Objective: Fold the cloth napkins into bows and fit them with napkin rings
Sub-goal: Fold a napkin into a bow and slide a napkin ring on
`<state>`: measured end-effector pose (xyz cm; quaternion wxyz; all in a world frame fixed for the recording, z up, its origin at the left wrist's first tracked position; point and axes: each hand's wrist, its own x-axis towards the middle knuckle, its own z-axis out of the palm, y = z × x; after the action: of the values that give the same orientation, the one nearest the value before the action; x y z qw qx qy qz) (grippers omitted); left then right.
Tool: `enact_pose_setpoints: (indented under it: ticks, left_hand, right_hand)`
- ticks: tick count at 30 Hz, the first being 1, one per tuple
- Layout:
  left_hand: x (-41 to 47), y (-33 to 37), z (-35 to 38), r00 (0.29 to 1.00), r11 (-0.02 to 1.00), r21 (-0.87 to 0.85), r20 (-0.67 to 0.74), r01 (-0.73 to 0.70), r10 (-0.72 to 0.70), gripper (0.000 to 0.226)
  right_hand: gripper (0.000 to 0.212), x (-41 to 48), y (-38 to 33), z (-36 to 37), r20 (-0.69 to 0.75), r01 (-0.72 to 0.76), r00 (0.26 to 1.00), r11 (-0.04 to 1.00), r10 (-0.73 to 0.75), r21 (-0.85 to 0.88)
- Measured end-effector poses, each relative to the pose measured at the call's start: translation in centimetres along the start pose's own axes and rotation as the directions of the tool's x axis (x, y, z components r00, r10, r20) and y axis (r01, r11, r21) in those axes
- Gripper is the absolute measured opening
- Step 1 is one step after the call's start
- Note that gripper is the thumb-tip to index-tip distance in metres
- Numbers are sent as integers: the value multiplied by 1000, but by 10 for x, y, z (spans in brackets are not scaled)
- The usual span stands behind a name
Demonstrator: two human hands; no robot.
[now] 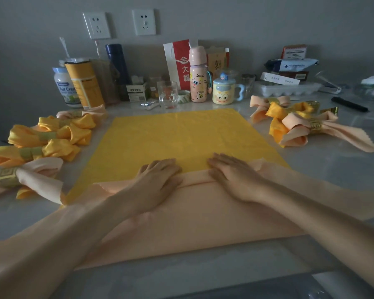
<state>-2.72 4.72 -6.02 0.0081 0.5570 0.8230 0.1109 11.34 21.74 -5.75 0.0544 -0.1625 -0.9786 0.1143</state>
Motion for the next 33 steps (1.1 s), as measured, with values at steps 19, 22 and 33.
enact_pose_setpoints:
  ticks: [19, 22, 33]
  left_hand:
    - [-19, -7, -10, 947, 982, 112, -269, -151, 176, 25]
    - [-25, -2, -9, 965, 990, 59, -221, -128, 138, 26]
    - [-17, 21, 3, 987, 999, 44, -162, 28, -20, 27]
  right_hand:
    - [23, -20, 12, -15, -313, 257, 895, 941, -318, -220]
    - [28, -23, 9, -19, -219, 260, 923, 932, -317, -253]
    - [37, -3, -30, -18, -202, 114, 961, 935, -189, -336]
